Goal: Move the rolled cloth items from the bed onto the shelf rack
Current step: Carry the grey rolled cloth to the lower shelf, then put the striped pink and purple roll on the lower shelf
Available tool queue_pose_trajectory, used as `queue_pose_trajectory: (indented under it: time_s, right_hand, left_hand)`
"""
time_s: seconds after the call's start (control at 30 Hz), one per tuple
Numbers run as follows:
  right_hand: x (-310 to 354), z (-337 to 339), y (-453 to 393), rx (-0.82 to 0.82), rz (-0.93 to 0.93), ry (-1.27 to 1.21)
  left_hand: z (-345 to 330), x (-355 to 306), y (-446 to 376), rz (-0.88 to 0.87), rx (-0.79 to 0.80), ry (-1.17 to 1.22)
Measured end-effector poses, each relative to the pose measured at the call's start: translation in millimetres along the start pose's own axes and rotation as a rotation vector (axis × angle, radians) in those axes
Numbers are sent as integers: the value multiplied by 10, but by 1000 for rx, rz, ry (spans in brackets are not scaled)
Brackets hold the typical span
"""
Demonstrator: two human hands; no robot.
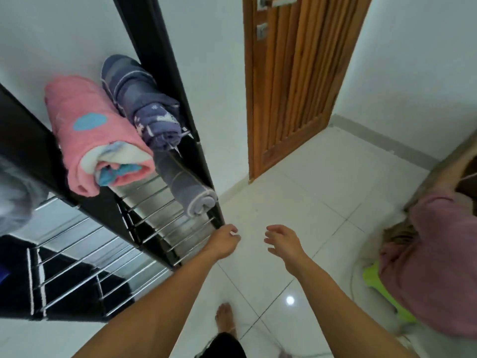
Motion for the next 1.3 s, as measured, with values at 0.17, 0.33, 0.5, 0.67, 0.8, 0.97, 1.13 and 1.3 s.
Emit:
queue_pose_trajectory:
  time_s: [0.17,0.33,0.5,0.67,0.8,0.97,1.13,1.3]
  right_hand:
    - [-685,1233,798,-232,-93,-365]
    - [-1330,2153,1807,-521,-36,-664]
    - [-2367,2466,3074,-798,-40,-966]
    - [-3553,2500,4510,-1097,-123,-1186]
    - [-4399,2424,5523,-1312,-102,-1412]
    - [-5259,2440,6302,-1476,-28,-1652]
    - [-6094,2973,6772,-1507,8,-1774]
    - [-6666,3767,7185,-1459,-99,-1731]
  left_hand:
    - [-995,-824,524,-197,237,-222]
    - [-2166,-1686,1383,-483,485,-374]
    - [-3358,-1732,2483,-520,834,-308]
    - [-4498,-1189,3536,-462,1113,-411]
    - [-5110,-873,4451,-512,1247,-593]
    - [-5942,-675,5465,-540,1354,-761]
    - [-6885,-586,6168,-359,1346,-682]
    - [-7599,-506,6577,-98,1247,-554]
Point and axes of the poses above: each hand's wrist, its own y-axis away from the middle knuckle, its own z-axis out of the back of the hand, x = y × z, the point moved 7 cm from there along -y, towards the middle knuckle, and after that the axes turned 6 degrees about y, right-handed, at the moved point
